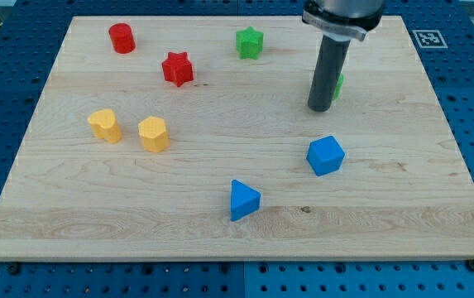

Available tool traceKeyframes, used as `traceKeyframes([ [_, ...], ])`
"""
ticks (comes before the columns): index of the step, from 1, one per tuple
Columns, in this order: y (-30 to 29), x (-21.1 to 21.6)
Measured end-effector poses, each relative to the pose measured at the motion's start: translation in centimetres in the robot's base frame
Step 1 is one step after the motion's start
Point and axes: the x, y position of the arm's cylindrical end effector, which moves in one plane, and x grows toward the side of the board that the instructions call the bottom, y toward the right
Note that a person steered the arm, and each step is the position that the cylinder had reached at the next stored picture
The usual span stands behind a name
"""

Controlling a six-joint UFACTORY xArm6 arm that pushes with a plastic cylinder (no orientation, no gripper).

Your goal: Slide the green circle to the top right

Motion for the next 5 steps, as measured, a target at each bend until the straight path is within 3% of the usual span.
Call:
traceKeyframes([
  [1, 4.9, -1.7],
  [2, 6.0, -2.5],
  [4, -0.5, -0.6],
  [5, 1.2, -3.0],
])
